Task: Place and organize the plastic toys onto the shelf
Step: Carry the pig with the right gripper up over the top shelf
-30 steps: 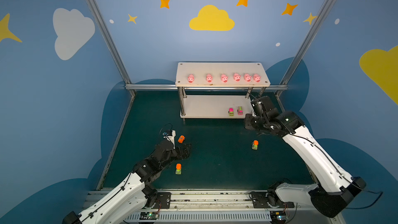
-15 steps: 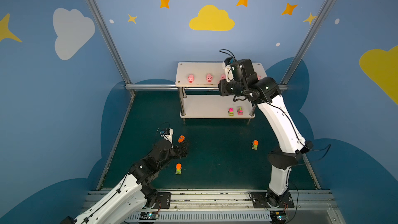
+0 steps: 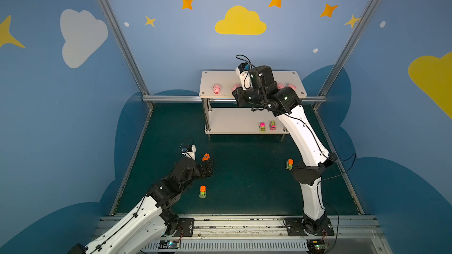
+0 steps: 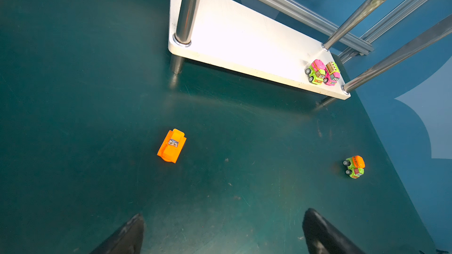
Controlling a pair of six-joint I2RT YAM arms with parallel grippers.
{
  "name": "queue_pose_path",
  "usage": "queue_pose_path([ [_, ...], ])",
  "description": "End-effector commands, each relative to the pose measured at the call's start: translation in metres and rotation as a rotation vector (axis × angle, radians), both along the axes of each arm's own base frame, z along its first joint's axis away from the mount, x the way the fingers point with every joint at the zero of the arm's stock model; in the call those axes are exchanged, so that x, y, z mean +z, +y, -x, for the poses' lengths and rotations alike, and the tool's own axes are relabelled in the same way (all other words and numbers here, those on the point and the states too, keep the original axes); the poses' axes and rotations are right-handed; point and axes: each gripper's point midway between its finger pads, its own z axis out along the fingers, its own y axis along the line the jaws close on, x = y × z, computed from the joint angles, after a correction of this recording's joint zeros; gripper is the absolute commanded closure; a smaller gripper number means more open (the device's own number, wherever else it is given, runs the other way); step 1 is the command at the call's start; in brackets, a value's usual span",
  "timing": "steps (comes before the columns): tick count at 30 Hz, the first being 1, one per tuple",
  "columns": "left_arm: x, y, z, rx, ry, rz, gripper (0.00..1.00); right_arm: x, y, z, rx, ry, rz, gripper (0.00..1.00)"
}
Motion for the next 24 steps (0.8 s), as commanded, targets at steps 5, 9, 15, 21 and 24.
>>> queue_pose_path([
  [5,0.012,0.006,-0.006,0.025,-0.027,-0.026,0.0,0.016,-0.024,-0.037,-0.093,-0.109,0.006,0.79],
  [9,0.013,0.006,-0.008,0.029,-0.029,-0.033,0.0,0.015,-0.037,-0.044,-0.113,-0.104,0.017,0.79],
  [15,0.012,0.003,-0.013,0.028,-0.027,-0.039,0.0,0.009,-0.047,-0.051,-0.133,-0.09,0.029,0.78],
  [21,0.009,0.0,-0.017,0.022,-0.013,-0.046,0.0,-0.002,-0.051,-0.056,-0.144,-0.058,0.042,0.78],
  [24,0.008,-0.001,-0.018,0.02,-0.011,-0.047,0.0,-0.006,-0.054,-0.06,-0.155,-0.049,0.045,0.78],
])
